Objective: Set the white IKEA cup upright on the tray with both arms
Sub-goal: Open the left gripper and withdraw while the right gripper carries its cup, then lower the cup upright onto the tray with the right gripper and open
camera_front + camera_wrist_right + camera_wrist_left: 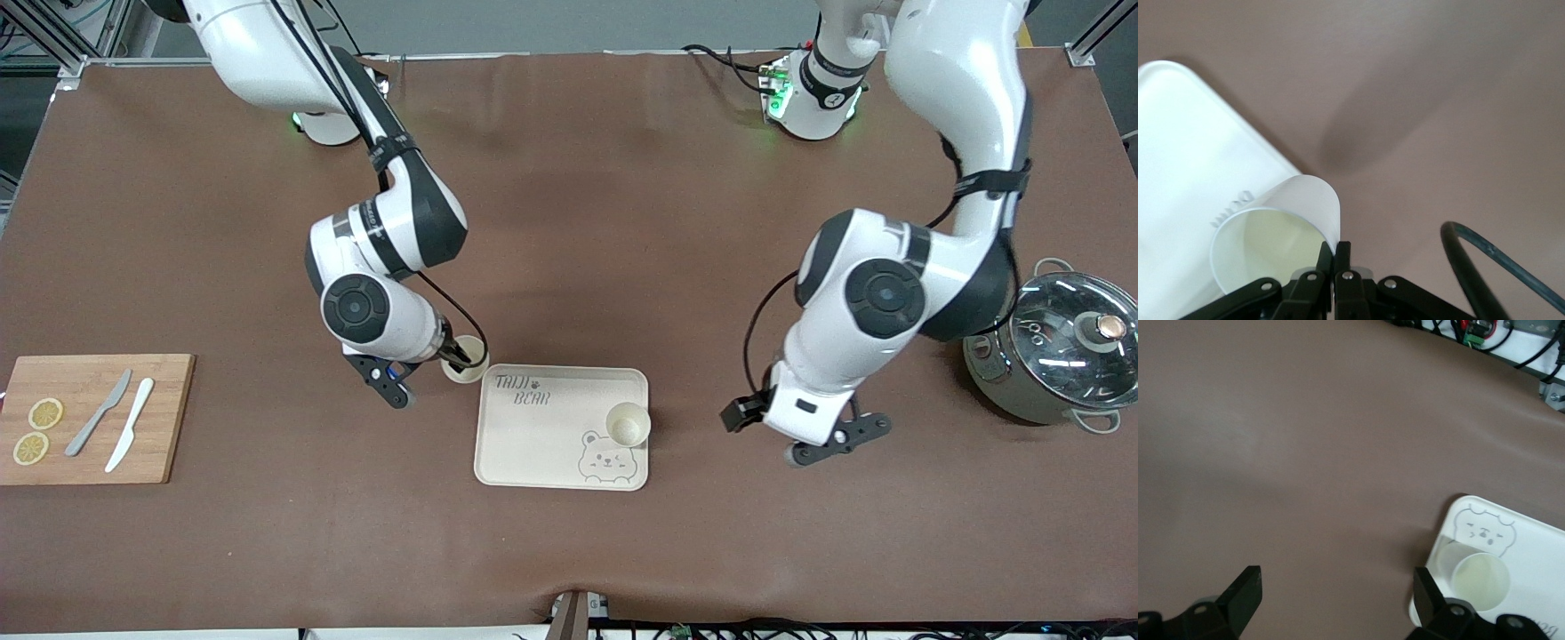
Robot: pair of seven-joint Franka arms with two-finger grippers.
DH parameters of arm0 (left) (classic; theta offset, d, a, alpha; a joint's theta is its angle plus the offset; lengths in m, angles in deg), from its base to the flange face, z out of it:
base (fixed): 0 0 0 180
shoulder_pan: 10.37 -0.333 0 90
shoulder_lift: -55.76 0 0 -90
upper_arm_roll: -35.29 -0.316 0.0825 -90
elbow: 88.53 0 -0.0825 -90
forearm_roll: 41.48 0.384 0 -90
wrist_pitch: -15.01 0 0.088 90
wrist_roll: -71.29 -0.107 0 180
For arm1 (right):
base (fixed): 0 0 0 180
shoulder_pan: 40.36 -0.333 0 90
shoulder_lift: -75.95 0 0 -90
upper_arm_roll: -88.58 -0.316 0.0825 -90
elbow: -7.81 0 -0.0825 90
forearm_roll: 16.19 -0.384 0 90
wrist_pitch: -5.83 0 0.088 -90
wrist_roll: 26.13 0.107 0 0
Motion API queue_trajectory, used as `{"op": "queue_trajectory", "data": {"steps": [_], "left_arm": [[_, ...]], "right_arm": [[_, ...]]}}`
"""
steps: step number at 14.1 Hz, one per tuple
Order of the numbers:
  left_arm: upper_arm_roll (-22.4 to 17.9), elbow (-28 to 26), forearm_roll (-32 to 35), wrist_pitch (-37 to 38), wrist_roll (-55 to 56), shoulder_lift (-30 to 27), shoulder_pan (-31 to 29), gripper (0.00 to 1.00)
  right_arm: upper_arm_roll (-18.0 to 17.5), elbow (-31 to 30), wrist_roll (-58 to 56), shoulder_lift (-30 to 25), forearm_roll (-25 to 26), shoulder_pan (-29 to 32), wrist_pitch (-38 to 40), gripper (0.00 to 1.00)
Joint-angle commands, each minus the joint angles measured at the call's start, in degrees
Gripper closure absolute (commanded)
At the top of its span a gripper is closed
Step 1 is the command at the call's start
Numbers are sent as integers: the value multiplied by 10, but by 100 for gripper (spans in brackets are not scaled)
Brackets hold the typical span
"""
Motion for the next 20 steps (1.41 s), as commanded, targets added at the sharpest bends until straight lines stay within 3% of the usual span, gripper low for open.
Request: {"op": "queue_trajectory", "data": {"steps": [1,7,13,17,18,19,20], "left_arm": [[1,-18,14,36,-69,-45,-38,0],[3,-21,14,74,-151,-93,-120,0],[3,-23,13,158,-267,-140,-163,0],[4,-33,13,203,-274,-174,-166,0],[4,-35,13,210,-277,-178,-166,0],[5,-35,13,220,-277,-181,-166,0],[7,-36,13,226,-277,-187,-166,0]], "right_arm": [[-1,30,26,26,-16,-4,-34,100],[-1,30,43,55,-15,-26,-96,100],[-1,27,58,85,-9,-39,-144,100],[-1,27,58,88,-13,-34,-148,99],[-1,28,56,87,-13,-32,-146,78],[-1,29,56,85,-12,-30,-143,1],[0,30,54,83,-7,-35,-142,0]]}}
